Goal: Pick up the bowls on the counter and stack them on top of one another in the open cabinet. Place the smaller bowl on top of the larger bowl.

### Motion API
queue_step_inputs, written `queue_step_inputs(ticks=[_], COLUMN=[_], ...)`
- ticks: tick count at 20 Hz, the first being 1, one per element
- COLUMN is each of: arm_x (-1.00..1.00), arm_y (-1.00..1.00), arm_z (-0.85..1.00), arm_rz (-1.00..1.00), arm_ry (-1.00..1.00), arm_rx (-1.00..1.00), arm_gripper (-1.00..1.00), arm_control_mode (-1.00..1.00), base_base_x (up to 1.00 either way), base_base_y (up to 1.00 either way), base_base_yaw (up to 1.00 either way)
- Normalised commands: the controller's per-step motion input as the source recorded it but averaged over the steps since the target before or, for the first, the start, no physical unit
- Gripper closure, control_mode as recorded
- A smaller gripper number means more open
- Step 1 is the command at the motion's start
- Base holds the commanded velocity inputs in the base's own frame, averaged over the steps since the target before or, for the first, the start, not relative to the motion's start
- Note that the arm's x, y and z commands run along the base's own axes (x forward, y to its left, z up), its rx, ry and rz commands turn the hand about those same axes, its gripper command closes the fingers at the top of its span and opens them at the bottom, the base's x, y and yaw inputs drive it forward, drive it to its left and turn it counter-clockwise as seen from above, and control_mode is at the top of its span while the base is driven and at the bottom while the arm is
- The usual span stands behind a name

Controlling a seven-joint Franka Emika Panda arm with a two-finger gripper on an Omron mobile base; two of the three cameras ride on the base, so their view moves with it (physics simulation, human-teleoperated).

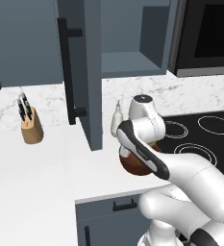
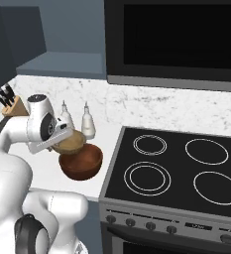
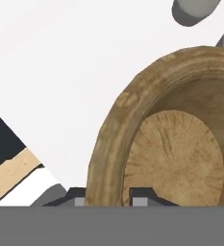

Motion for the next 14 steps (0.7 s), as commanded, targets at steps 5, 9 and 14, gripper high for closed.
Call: queue_step_inputs(ticks=[5,9,14], arm_x=[0.00,0.00,0.00], arm_y=[-0.25,-0.07,0.00], arm_z=[-0.24,-0.33,-0.19], arm_rz=[0.00,0.00,0.00], arm_ry=[0.05,0.09,0.10], arm_rx=[0.00,0.00,0.00], arm_gripper=[1.00,1.00,1.00], arm_control_mode=[-1.00,-1.00,-1.00], base_base_x=[0.00,0.00,0.00], base_base_y=[0.00,0.00,0.00], base_base_yaw=[0.00,0.00,0.00])
